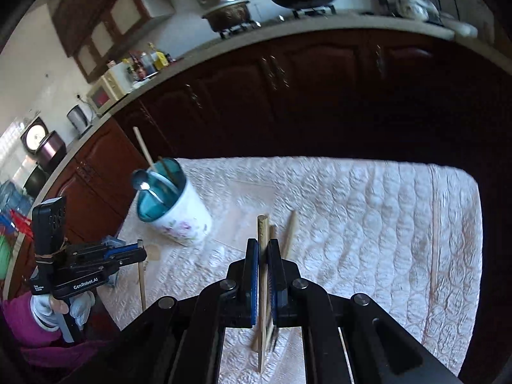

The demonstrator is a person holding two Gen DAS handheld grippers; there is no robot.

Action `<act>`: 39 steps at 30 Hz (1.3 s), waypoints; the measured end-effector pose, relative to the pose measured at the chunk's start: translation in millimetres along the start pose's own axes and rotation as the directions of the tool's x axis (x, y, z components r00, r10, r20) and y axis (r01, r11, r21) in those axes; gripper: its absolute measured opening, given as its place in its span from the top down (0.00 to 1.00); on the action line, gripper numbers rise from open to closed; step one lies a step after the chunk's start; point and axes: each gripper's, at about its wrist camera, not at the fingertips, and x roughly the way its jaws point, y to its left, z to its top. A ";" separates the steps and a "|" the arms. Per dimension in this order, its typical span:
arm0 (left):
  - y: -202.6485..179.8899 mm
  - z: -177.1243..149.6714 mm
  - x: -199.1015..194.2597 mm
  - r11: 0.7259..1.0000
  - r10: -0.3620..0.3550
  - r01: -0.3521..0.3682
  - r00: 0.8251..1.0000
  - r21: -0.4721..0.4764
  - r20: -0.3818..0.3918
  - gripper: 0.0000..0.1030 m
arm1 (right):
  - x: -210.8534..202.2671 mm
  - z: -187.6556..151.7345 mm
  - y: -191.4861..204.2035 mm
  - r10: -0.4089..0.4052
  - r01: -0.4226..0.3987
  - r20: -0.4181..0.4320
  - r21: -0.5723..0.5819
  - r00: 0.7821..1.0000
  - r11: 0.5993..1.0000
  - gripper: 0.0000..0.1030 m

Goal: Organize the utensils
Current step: 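Carry both chopsticks up to the floral cup with both tools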

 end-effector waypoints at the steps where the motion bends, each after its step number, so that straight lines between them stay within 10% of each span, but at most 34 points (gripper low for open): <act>1: 2.9 -3.4 -5.5 1.000 -0.001 0.001 1.000 -0.006 0.008 0.94 | -2.1 3.2 4.0 0.005 -0.005 0.005 -0.010 1.000 1.000 0.95; 14: 35.4 27.8 -104.4 0.996 -0.004 0.021 0.982 -0.088 0.188 0.94 | -5.8 61.3 67.3 0.118 -0.108 0.092 -0.106 0.989 0.989 0.95; 22: 42.4 76.2 -154.3 0.997 0.058 -0.037 0.942 -0.070 0.332 0.94 | -0.1 112.8 113.4 0.171 -0.147 0.152 -0.156 0.974 0.977 0.95; 28: 56.9 104.4 -152.5 0.986 0.162 -0.135 0.899 -0.094 0.407 0.94 | 20.1 147.3 142.1 0.160 -0.128 0.208 -0.162 0.965 0.978 0.95; 39: 83.8 117.8 -91.1 0.959 0.284 -0.251 0.879 -0.135 0.382 0.93 | 87.0 175.4 152.8 0.104 -0.072 0.215 -0.151 0.971 0.986 0.95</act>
